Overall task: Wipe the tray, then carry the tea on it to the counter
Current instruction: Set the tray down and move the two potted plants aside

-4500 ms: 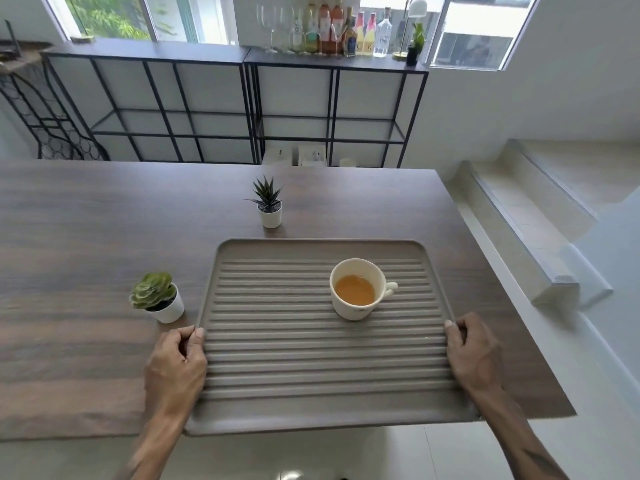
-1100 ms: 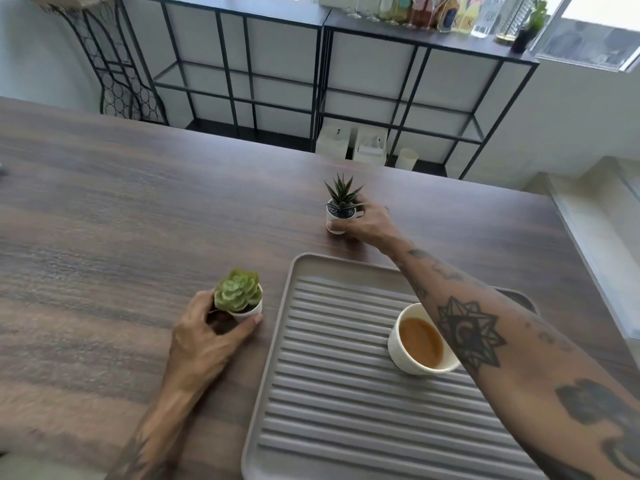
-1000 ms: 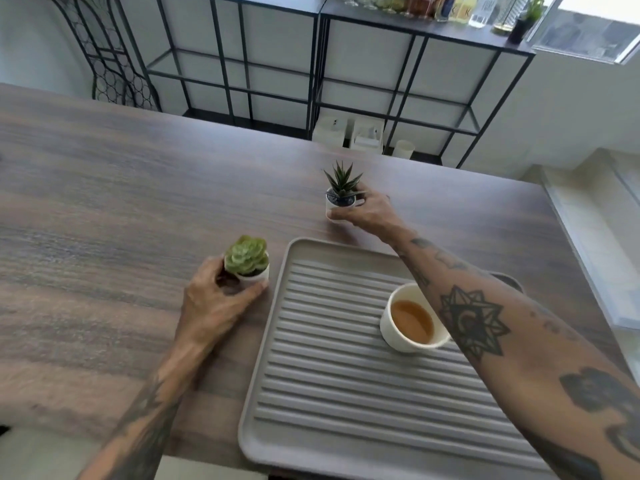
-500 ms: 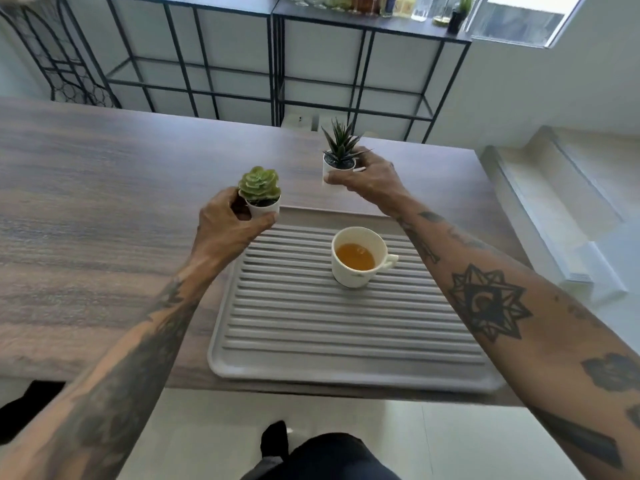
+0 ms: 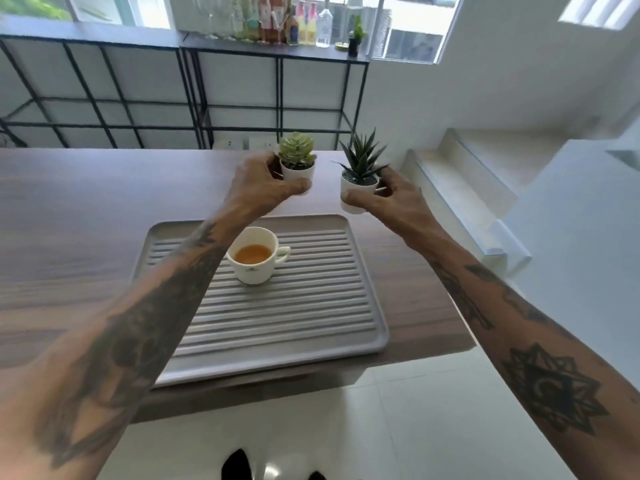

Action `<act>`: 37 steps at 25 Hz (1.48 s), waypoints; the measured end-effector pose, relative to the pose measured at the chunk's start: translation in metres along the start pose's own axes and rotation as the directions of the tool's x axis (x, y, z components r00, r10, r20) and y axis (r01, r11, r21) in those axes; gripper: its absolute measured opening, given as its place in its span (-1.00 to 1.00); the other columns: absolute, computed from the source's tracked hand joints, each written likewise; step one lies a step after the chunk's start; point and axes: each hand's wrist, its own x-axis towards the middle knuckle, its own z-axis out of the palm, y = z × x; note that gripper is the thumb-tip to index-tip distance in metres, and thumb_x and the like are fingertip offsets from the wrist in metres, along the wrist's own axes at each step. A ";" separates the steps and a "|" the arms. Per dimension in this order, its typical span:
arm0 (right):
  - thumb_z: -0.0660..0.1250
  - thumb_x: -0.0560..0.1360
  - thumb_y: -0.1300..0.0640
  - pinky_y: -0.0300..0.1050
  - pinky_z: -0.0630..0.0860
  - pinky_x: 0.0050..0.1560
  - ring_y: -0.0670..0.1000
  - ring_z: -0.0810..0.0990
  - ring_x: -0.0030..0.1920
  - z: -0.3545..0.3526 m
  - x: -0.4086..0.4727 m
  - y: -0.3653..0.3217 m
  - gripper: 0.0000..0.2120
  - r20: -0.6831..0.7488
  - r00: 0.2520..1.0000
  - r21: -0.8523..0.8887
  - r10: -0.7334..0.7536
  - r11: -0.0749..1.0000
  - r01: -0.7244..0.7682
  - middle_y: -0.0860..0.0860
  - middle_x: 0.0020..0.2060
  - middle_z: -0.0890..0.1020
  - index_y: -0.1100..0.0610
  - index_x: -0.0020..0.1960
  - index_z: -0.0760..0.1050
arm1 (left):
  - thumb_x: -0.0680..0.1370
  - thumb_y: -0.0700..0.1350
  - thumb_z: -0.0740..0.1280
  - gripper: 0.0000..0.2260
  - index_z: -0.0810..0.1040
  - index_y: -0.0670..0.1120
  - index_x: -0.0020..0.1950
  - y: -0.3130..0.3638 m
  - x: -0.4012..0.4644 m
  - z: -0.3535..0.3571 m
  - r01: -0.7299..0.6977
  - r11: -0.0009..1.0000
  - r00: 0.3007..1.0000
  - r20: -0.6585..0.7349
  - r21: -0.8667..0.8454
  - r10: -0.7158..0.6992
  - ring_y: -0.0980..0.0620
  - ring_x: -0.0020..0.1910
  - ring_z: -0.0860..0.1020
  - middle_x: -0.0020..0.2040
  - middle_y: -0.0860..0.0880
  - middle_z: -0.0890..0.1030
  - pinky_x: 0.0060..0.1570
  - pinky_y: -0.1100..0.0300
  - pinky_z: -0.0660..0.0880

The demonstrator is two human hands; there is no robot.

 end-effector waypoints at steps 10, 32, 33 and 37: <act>0.58 0.34 -0.04 -0.55 0.38 -0.30 -0.39 0.51 -0.33 -0.038 -0.083 0.087 -0.58 -0.120 0.972 0.000 0.202 0.979 -0.203 -0.22 -0.27 0.58 -0.05 0.16 0.62 | 0.24 0.01 0.61 -0.64 0.67 -0.03 -0.02 0.027 0.021 0.139 0.113 0.994 0.954 0.279 0.014 -0.112 0.03 -0.08 0.64 -0.09 -0.01 0.71 -0.02 0.18 0.55; 0.56 0.31 -0.13 -0.35 0.56 -0.09 -0.20 0.64 -0.10 0.003 -0.089 0.138 -0.59 -0.133 0.936 -0.081 0.326 0.938 -0.338 -0.14 -0.10 0.70 -0.04 0.11 0.61 | 0.34 -0.19 0.54 -0.54 0.58 -0.17 0.22 -0.012 -0.006 0.198 0.115 0.993 0.929 0.357 -0.014 -0.103 -0.01 0.04 0.58 0.05 -0.08 0.64 0.02 0.26 0.46; 0.56 0.32 -0.11 -0.45 0.50 -0.16 -0.21 0.64 -0.10 0.003 -0.089 0.137 -0.59 -0.133 0.936 -0.080 0.325 0.938 -0.337 -0.14 -0.10 0.70 -0.02 0.11 0.61 | 0.35 -0.19 0.54 -0.54 0.57 -0.17 0.23 -0.013 -0.006 0.197 0.115 0.993 0.929 0.356 -0.011 -0.103 -0.01 0.04 0.56 0.05 -0.07 0.62 0.01 0.27 0.43; 0.55 0.33 -0.12 -0.54 0.43 -0.23 -0.22 0.63 -0.08 0.003 -0.089 0.135 -0.59 -0.121 0.937 -0.086 0.327 0.937 -0.339 -0.13 -0.07 0.70 -0.02 0.12 0.61 | 0.38 -0.18 0.53 -0.51 0.54 -0.18 0.29 -0.015 -0.007 0.197 0.106 0.994 0.930 0.354 -0.001 -0.099 -0.02 0.09 0.56 0.08 -0.07 0.60 0.06 0.25 0.44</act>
